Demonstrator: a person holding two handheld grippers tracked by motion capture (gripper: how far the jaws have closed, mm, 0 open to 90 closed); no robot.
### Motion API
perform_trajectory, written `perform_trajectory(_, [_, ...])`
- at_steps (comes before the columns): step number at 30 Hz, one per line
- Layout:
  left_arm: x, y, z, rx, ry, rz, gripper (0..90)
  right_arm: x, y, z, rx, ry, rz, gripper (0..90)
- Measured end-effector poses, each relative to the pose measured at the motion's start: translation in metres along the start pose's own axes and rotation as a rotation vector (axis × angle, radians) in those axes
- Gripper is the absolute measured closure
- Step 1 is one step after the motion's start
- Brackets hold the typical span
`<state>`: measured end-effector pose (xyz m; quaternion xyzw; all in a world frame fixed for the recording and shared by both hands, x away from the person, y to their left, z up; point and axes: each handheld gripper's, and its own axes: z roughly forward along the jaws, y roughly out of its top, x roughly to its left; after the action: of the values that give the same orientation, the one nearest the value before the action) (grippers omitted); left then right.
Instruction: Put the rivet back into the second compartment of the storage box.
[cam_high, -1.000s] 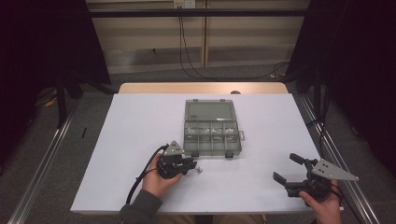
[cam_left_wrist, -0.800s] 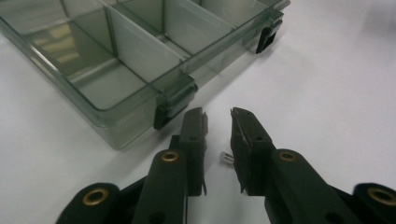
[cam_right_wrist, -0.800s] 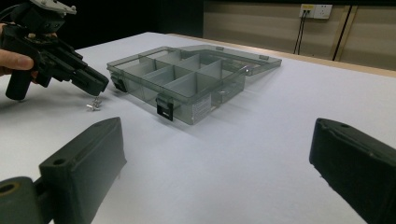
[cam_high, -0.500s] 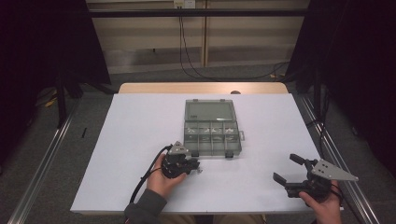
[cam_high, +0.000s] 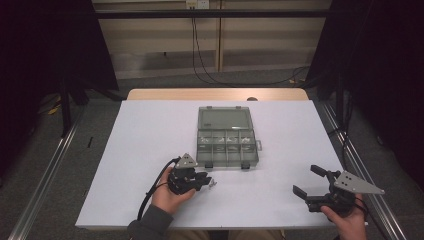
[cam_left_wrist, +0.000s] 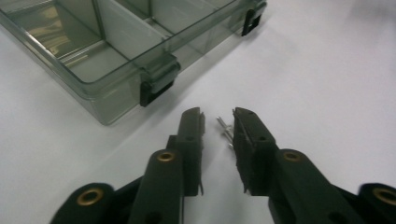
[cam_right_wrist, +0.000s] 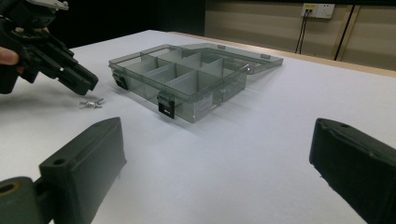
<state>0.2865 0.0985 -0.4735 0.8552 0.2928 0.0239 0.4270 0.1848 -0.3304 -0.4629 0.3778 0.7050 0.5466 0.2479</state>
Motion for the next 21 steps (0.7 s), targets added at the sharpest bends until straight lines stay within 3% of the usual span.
perform_trajectory(4, [-0.008,-0.003,-0.002,-0.001,-0.015,0.013,68.1,0.0,0.0,0.0,0.005,0.0,-0.003,2.7])
perform_trajectory(9, [-0.01,-0.006,0.006,0.028,0.009,0.032,66.8,0.001,0.0,0.001,0.006,0.001,-0.005,2.7])
perform_trajectory(12, [-0.012,-0.007,0.01,0.03,0.001,0.028,67.0,0.002,0.0,0.002,0.007,0.003,-0.009,2.7])
perform_trajectory(14, [-0.012,-0.007,0.011,0.038,0.022,0.045,70.8,0.001,0.0,0.002,0.009,0.001,-0.007,2.7])
perform_trajectory(16, [-0.011,-0.007,0.011,0.042,0.038,0.055,80.8,0.0,0.0,0.001,0.008,0.0,-0.01,2.7])
perform_trajectory(21, [-0.013,-0.006,0.01,0.057,0.057,0.06,86.2,0.0,0.0,0.001,0.007,-0.002,-0.01,2.7])
